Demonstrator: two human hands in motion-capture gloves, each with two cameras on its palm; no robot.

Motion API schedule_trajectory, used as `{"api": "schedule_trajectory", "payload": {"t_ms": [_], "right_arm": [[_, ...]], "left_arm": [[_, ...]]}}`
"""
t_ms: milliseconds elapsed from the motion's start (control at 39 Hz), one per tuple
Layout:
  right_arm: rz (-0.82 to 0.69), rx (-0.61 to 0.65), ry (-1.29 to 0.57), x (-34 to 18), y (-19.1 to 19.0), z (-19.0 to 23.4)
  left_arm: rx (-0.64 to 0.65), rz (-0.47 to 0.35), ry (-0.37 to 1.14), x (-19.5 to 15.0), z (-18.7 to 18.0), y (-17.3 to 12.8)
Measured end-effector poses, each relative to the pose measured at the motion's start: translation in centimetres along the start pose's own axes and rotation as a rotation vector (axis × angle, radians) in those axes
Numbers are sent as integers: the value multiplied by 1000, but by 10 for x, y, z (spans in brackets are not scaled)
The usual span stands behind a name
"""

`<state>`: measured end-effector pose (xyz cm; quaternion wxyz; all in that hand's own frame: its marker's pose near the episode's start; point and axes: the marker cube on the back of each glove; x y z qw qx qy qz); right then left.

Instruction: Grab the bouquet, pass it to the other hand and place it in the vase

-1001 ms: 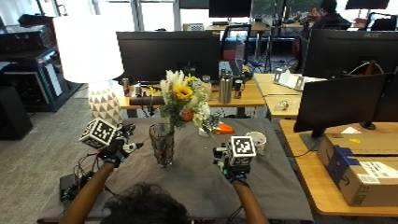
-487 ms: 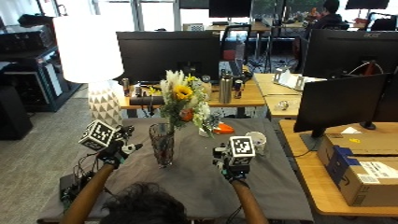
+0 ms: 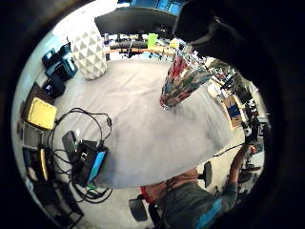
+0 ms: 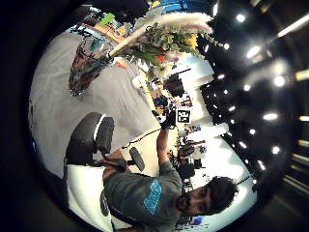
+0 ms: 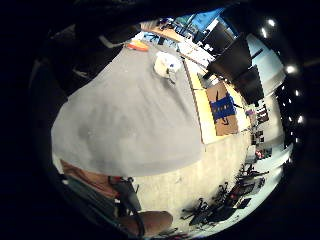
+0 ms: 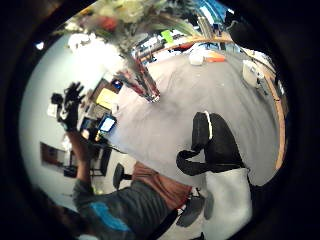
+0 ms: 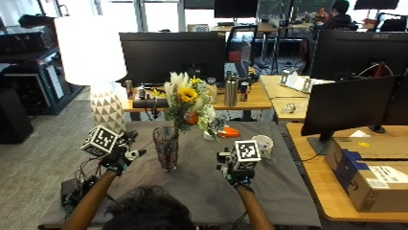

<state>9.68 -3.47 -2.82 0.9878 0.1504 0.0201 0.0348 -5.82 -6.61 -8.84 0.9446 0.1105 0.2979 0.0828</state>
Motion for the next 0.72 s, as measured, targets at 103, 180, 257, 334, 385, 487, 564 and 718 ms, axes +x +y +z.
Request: {"api": "schedule_trajectory", "payload": {"t_ms": [103,180,257,334,385,487,564,718], "right_arm": [[-16,3,-4,-2,1,-1],[-25,10,-16,-3,-1,1],[-18,19,-17,-1,-4,6],[-10,18,-19,0,-6,9],[-12,13,-26,-1,-4,8],[-19,-2,-38,-4,3,1],[-15,6,-45,-2,1,3],[-7,15,-45,-1,0,5]], "left_arm": [[-3,-78,-36,-5,1,2],[-1,-80,-38,-4,1,3],[2,-78,-41,-3,1,4],[9,-81,-34,-4,2,4],[15,-86,-35,-4,1,5],[17,-91,-36,-2,0,7],[23,-91,-38,0,-2,7],[31,-85,-41,-1,-2,5]]}}
